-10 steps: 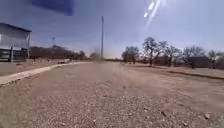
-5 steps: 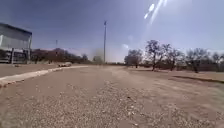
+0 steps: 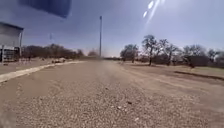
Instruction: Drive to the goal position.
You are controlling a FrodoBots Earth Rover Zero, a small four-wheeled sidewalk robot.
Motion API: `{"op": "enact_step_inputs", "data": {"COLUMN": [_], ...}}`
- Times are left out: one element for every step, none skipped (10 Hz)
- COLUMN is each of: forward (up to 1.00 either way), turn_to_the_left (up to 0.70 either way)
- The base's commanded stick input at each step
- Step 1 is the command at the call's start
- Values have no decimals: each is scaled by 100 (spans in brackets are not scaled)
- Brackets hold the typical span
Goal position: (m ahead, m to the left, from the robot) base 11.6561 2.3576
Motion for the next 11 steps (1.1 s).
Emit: {"op": "enact_step_inputs", "data": {"forward": [100, 100, 100, 100, 100, 100, 100, 100, 100, 100, 100], "turn_to_the_left": [0, -25, -13, 0, 0, 0, 0, 0, 0, 0, 0]}}
